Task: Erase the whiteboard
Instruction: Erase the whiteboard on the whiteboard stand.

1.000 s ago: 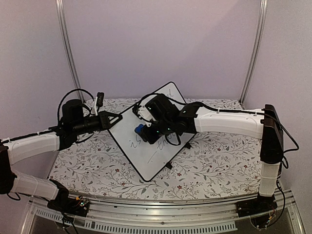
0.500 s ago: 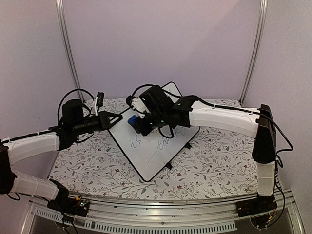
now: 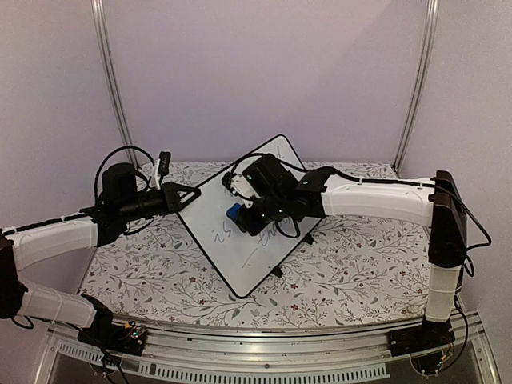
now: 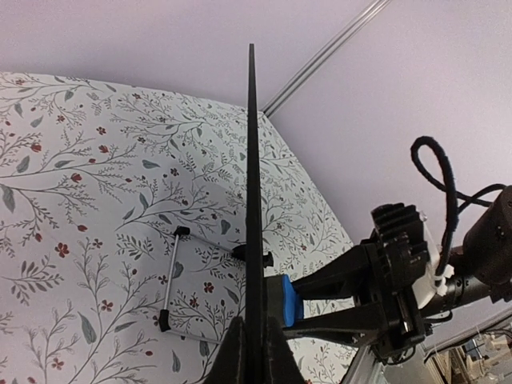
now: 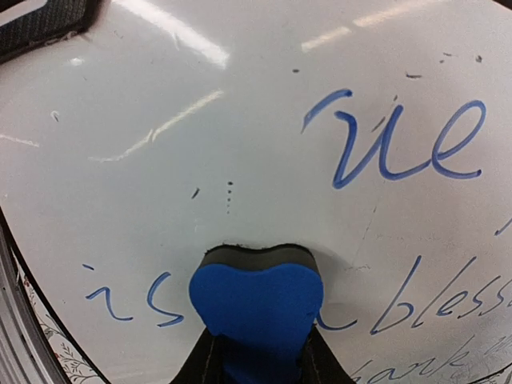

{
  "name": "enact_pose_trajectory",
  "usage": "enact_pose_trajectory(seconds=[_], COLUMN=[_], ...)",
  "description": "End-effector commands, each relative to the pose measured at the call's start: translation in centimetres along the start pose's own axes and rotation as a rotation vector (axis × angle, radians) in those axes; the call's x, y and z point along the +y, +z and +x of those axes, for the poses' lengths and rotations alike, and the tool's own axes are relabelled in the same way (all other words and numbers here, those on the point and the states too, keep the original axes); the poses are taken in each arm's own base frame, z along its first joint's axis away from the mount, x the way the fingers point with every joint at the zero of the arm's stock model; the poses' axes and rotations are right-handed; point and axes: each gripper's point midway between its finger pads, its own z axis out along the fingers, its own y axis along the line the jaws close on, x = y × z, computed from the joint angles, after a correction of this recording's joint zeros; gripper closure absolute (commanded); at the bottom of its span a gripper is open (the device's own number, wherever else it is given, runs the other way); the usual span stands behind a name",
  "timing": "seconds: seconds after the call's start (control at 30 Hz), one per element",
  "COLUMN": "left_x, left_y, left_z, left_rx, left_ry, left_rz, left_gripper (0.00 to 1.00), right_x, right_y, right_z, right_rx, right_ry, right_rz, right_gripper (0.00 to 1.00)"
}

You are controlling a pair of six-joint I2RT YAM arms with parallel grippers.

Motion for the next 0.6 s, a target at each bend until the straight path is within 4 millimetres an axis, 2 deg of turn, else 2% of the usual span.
enact_pose_trajectory(seconds=[0.0, 0.13, 0.3, 0.43, 0.57], left_x=[-3.8, -3.9, -3.9, -4.0, -4.1], left_y=[-0.4, -0.4, -0.4, -0.4, -0.5], left_z=[-0.5, -0.6, -0.6, -0.6, -0.7], left_rx=[-0.006, -0.008, -0.007, -0.008, -0.01], left_ry=[0.075, 0.077, 0.076, 0.079, 0.081], left_rz=[0.147, 0.148, 0.15, 0.151, 0.154], left_gripper=[1.0, 1.0, 1.0, 1.0, 1.0], right_x=[-1.7, -2.6, -3.5, -3.6, -3.1], right_y=[0.8, 0.6, 0.7, 1.4, 2.3], right_z=[-0.6, -3.5, -5.7, -5.3, -2.7], right_rx=[0.003, -0.055, -0.083, -0.064, 0.011], right_ry=[0.031, 0.033, 0.017, 0.011, 0.013], right_rz=[0.018, 0.025, 0.042, 0.043, 0.016], right_gripper=[1.0, 1.0, 1.0, 1.0, 1.0])
